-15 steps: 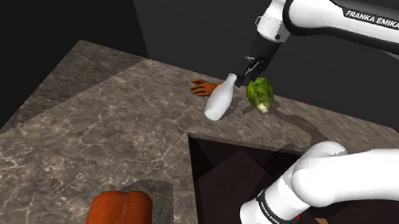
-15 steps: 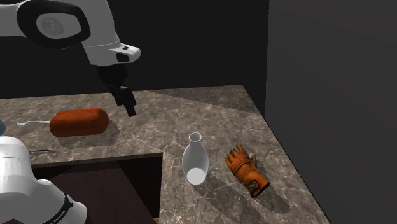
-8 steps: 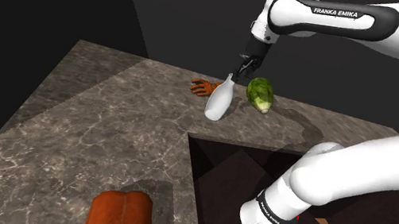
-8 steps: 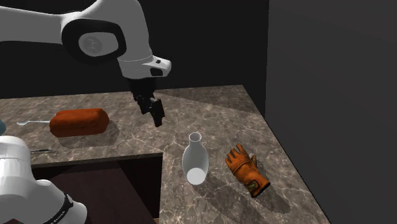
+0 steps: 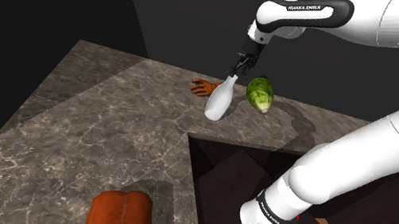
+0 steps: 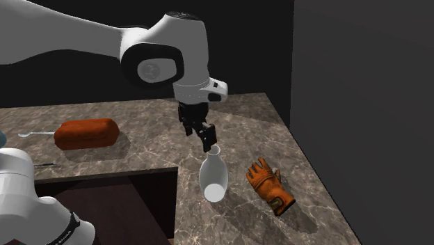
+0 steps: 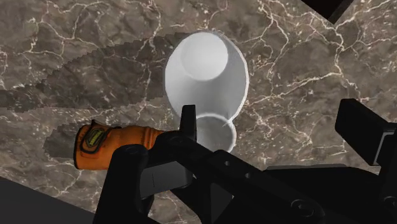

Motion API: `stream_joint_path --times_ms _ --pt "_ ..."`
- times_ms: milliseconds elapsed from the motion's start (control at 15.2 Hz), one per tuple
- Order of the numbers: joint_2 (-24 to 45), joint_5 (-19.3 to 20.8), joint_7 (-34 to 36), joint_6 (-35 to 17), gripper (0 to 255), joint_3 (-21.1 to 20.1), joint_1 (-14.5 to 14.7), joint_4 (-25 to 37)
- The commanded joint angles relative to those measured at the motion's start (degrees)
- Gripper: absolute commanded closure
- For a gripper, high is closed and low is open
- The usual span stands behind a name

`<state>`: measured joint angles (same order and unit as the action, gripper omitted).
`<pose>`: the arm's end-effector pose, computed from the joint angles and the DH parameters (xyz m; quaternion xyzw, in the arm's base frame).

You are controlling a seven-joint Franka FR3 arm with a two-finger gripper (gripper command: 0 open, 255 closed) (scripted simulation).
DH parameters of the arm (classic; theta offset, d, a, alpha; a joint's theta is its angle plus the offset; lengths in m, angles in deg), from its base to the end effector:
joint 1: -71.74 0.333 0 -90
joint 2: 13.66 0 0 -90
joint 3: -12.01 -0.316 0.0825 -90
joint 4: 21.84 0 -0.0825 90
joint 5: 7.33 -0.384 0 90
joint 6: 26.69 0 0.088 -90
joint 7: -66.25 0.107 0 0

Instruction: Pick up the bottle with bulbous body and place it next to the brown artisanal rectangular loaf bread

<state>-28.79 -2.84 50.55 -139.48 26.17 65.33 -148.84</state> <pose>0.4412 -0.1771 0.4834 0.9997 -0.0235 0.0031 0.0055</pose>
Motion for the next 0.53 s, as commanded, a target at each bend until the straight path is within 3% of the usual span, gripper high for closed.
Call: stream_joint_path --times_ms 0,132,462 --pt "4.3 -1.3 -2.3 -1.0 0 1.6 -0.4 3.2" --pt "7.7 -2.6 -4.3 -1.6 0 2.9 -0.8 5.8" --pt "8.9 -3.0 -4.5 -5.5 0 3.0 -0.9 3.1"
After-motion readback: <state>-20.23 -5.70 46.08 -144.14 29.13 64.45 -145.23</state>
